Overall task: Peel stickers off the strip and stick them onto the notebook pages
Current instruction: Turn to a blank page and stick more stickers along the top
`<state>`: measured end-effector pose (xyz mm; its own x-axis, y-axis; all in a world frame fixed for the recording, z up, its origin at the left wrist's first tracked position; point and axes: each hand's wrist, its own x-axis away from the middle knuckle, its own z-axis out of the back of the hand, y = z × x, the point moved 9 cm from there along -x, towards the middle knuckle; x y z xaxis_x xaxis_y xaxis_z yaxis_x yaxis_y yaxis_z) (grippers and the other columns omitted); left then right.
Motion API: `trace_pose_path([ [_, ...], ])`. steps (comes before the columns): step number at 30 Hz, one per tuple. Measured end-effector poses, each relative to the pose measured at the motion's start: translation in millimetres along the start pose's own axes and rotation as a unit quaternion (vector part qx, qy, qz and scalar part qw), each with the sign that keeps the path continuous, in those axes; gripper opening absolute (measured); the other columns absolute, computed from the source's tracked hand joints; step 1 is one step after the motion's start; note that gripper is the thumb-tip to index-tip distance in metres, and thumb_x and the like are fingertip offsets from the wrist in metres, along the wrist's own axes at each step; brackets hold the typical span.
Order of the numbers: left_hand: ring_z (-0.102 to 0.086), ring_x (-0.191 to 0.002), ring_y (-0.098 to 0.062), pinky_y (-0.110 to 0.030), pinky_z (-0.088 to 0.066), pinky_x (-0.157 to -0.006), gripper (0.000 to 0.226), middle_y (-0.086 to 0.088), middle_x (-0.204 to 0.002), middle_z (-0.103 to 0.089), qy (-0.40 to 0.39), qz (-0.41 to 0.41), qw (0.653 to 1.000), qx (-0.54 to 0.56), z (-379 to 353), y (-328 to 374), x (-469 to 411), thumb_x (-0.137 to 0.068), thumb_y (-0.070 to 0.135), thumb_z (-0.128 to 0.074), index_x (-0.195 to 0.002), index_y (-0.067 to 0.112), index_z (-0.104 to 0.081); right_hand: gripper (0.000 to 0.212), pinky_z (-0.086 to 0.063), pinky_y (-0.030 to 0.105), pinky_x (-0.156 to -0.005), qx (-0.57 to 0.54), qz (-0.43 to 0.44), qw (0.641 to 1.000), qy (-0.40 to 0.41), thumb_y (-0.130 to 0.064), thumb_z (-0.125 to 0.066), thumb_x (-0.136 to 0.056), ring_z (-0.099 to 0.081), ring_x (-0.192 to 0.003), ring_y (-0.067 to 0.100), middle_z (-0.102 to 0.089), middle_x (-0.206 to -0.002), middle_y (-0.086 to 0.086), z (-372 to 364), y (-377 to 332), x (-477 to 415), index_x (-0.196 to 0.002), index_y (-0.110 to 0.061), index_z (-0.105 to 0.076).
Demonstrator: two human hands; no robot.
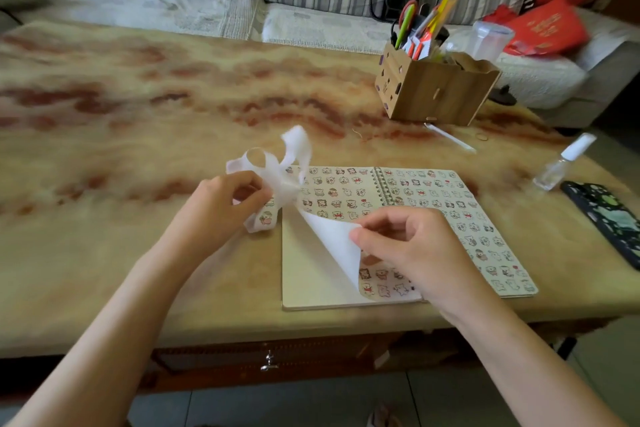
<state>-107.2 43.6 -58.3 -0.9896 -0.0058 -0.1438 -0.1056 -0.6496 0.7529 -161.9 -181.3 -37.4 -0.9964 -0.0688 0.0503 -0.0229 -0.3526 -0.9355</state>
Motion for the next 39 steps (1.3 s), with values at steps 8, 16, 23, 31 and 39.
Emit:
trace_pose_path([
  [8, -0.051, -0.044, 0.004, -0.005, -0.038, -0.046, 0.010, 0.002, -0.073, -0.068, 0.089, 0.029, 0.992, 0.087, 19.9, 8.7, 8.2, -0.091, 0.018, -0.059, -0.084, 0.015, -0.066, 0.004, -0.056, 0.022, -0.057, -0.068, -0.048, 0.993, 0.085, -0.009, -0.069, -0.084, -0.072, -0.073, 0.013, -0.076, -0.081, 0.003, 59.0, 13.3, 8.8, -0.083, -0.009, -0.073],
  [16, -0.048, -0.040, -0.003, -0.007, -0.039, -0.045, 0.012, 0.003, -0.062, -0.068, 0.059, 0.010, 0.987, 0.151, -6.0, 31.1, 9.9, -0.090, 0.019, -0.061, -0.080, 0.017, -0.068, 0.004, -0.051, 0.022, -0.060, 0.054, -0.043, 0.984, 0.163, -0.019, -0.071, -0.082, -0.066, -0.065, 0.005, -0.073, -0.075, -0.002, 116.3, 20.2, 26.6, -0.080, -0.015, -0.073],
  [23, -0.049, -0.041, -0.006, -0.018, -0.045, -0.051, 0.012, 0.009, -0.063, -0.070, 0.029, -0.003, 0.983, 0.181, -22.4, 46.9, 6.8, -0.089, 0.021, -0.062, -0.080, 0.022, -0.069, 0.014, -0.043, 0.028, -0.059, 0.252, -0.114, 0.944, 0.177, -0.024, -0.070, -0.082, -0.060, -0.070, 0.013, -0.065, -0.072, -0.001, 166.5, 40.5, 40.7, -0.071, -0.015, -0.067],
  [31, -0.056, -0.054, -0.017, -0.029, -0.046, -0.060, 0.012, 0.006, -0.068, -0.072, -0.013, -0.016, 0.982, 0.185, -47.0, 64.6, 2.9, -0.090, 0.023, -0.061, -0.082, 0.019, -0.070, 0.020, -0.047, 0.033, -0.071, 0.358, -0.191, 0.907, 0.110, -0.031, -0.071, -0.081, -0.060, -0.077, 0.014, -0.065, -0.076, -0.005, 172.0, 66.6, 38.2, -0.071, -0.014, -0.067],
  [39, -0.056, -0.052, -0.015, -0.023, -0.046, -0.059, 0.012, 0.010, -0.066, -0.072, -0.037, -0.013, 0.985, 0.171, -66.0, 77.0, 1.9, -0.090, 0.021, -0.060, -0.081, 0.019, -0.068, 0.031, -0.048, 0.034, -0.070, 0.412, -0.210, 0.879, 0.120, -0.043, -0.074, -0.078, -0.061, -0.079, 0.017, -0.065, -0.080, -0.001, 185.7, 69.8, 37.7, -0.077, -0.013, -0.066],
])
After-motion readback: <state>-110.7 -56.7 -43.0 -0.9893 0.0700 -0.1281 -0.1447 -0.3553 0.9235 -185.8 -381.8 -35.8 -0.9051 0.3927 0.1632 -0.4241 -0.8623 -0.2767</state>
